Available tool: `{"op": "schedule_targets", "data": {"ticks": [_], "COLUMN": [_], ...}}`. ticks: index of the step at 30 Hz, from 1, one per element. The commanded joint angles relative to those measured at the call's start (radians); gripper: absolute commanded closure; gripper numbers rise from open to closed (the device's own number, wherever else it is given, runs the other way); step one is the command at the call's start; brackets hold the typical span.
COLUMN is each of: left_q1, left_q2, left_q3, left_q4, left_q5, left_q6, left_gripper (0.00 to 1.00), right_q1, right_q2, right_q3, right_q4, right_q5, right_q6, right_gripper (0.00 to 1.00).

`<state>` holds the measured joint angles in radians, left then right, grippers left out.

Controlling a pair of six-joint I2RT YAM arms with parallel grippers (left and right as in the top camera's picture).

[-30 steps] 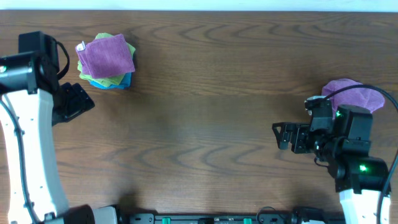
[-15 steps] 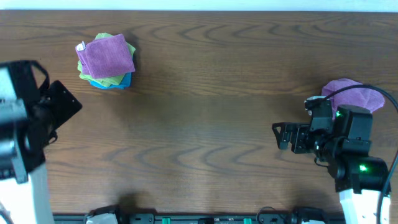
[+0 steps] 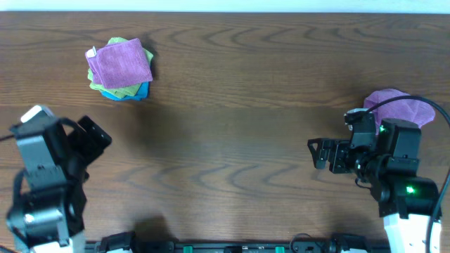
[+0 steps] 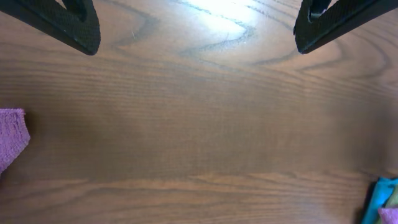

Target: Fold the cloth

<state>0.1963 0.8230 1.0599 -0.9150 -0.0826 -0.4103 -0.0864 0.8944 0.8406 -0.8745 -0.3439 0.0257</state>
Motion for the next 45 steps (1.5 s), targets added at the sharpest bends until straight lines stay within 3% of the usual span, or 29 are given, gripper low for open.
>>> {"op": "schedule_targets", "data": {"ticks": [1,6,21,31,45], "left_q1": [0.005,0.0,-0.101,-0.122,-0.159], "left_q2": [-0.081,-0.214,-0.525,-0.712,-0.784], "left_q3": [-0.117,-0.308,-0.637,-0.746,-0.772], "left_q4": [0.053,0.154,0.22,0.211,0.146], "left_q5": [0.041,0.054,0.057,0.058,0.056], "left_q6": [0.015,0.016,0.328,0.412,0.52], "left_gripper": [0.05,0.05,0.05,0.05,0.05], "right_q1": [-0.008,-0.008,-0.008,-0.008,-0.008], "right_q2": [-0.003,-0.003,-0.003,-0.003,-0.003], "right_q3": [0.0,0.0,0.0,0.0,0.0], "right_q4": [-0.001,-0.001,-0.001,-0.001,-0.001], "right_q5": [-0.004,-0.004,-0.004,-0.004,-0.003], "right_q6": [0.011,0.011,0.011,0.011,0.011], "right_gripper": [0.01,0.01,0.01,0.01,0.01]}}
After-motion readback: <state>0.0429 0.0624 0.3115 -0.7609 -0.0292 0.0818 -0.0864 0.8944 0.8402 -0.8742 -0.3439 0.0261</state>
